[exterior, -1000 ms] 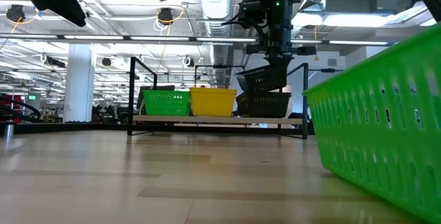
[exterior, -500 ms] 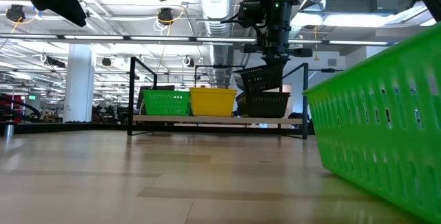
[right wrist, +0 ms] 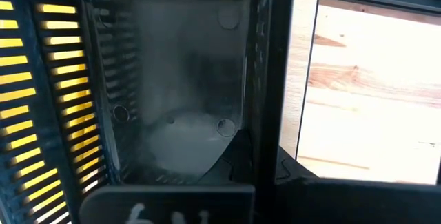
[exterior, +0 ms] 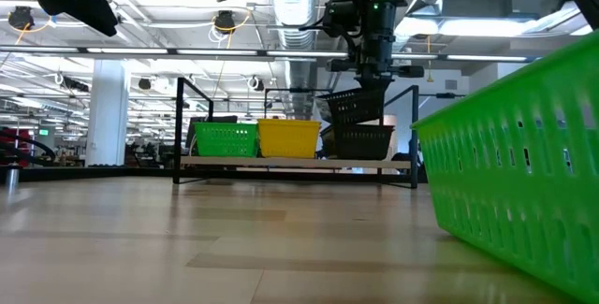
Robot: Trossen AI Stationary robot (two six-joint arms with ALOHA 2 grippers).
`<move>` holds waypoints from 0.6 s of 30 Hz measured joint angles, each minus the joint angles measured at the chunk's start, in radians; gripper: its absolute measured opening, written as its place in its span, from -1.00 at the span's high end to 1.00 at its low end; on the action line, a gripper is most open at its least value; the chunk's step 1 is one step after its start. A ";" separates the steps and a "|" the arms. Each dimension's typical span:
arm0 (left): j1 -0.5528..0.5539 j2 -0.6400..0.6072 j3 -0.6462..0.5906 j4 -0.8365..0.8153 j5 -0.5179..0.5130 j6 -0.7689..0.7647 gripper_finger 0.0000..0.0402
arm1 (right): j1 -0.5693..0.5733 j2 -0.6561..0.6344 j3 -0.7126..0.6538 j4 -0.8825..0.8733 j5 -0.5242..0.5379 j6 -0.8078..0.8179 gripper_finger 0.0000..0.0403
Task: Stack baskets on shelf by color
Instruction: Stack the black bin on top of the black bins on the shelf
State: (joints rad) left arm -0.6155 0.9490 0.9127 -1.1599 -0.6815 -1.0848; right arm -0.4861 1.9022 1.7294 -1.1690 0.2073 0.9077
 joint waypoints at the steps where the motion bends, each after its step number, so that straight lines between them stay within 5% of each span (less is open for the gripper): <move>1: 0.000 0.000 0.000 0.000 0.000 0.000 0.38 | 0.001 0.000 0.000 0.000 0.000 0.000 0.99; 18: 0.000 0.000 0.000 0.008 -0.004 -0.004 0.38 | 0.014 0.000 0.000 0.000 0.004 0.000 0.97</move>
State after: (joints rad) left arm -0.6155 0.9492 0.9127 -1.1515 -0.6852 -1.0889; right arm -0.4721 1.9022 1.7294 -1.1690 0.2111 0.9073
